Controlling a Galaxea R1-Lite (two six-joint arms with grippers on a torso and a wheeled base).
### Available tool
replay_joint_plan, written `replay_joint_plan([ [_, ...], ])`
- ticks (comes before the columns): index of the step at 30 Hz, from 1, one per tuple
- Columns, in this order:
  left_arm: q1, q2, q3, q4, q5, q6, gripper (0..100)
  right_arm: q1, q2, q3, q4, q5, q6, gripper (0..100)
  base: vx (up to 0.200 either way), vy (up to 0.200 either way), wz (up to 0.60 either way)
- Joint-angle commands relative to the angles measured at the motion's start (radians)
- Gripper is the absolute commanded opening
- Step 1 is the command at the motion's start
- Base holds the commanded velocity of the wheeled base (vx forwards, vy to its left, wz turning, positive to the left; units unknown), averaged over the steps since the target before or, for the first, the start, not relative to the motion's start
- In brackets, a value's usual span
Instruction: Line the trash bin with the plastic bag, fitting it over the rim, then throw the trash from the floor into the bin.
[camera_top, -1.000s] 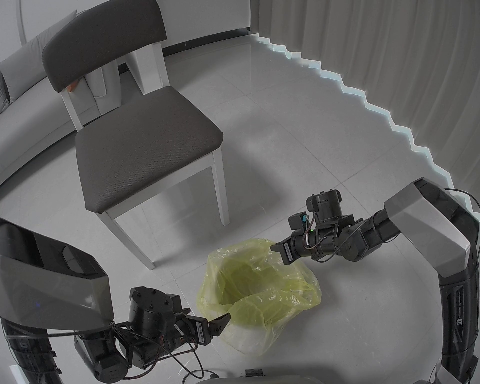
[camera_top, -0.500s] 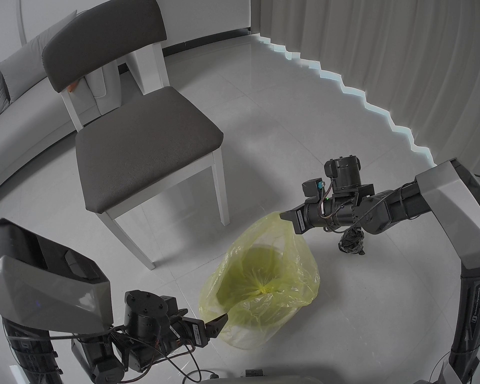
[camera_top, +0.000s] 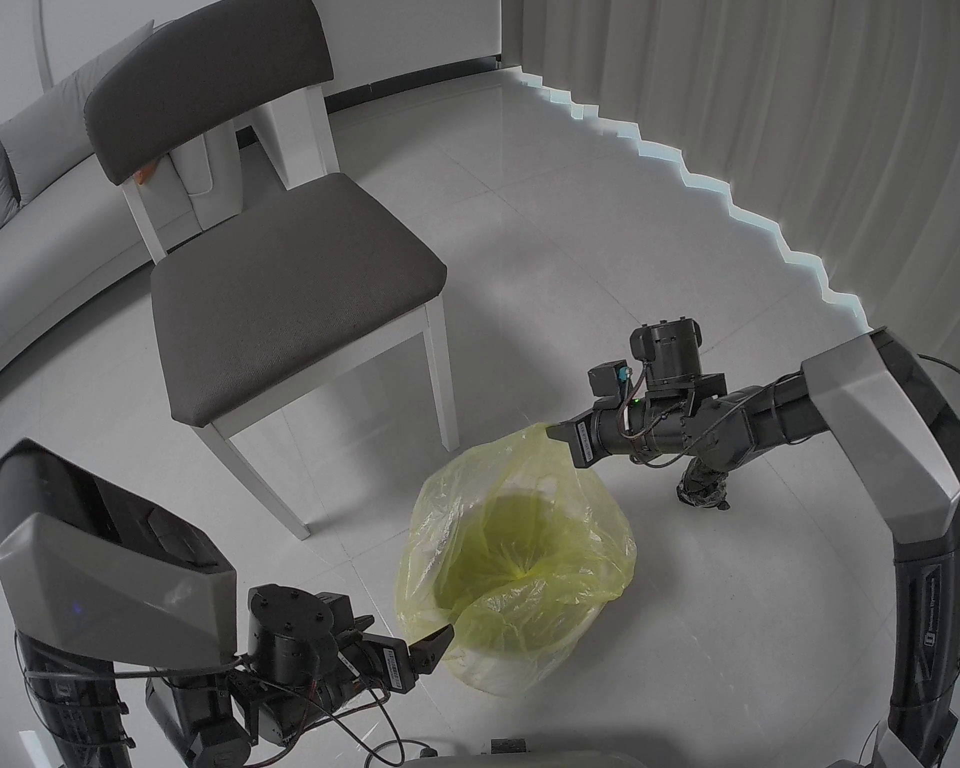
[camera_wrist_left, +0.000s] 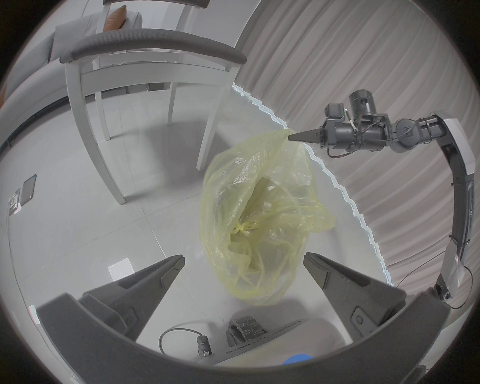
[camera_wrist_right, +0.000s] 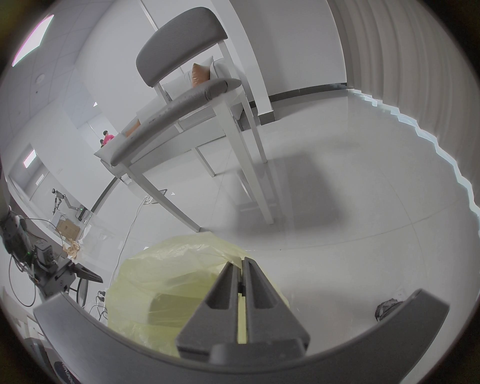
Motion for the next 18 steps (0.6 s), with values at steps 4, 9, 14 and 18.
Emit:
replay_joint_plan([
  [4, 0.009, 0.070, 0.006, -0.051, 0.000, -0.002, 100, -0.007, 0.155, -0.124, 0.021, 0.000, -0.001, 0, 0.000, 0.000, 0.00],
  [9, 0.020, 0.095, 0.003, -0.071, 0.000, -0.001, 100, -0.011, 0.172, -0.150, 0.087, 0.000, -0.011, 0, 0.000, 0.000, 0.00],
  [14, 0.050, 0.112, -0.015, -0.071, -0.001, -0.002, 100, -0.027, 0.128, -0.117, 0.093, -0.006, -0.011, 100, 0.000, 0.000, 0.00],
  [18, 0.081, 0.128, -0.032, -0.071, -0.009, -0.002, 100, -0.059, 0.003, -0.005, 0.096, -0.009, -0.008, 100, 0.000, 0.000, 0.00],
])
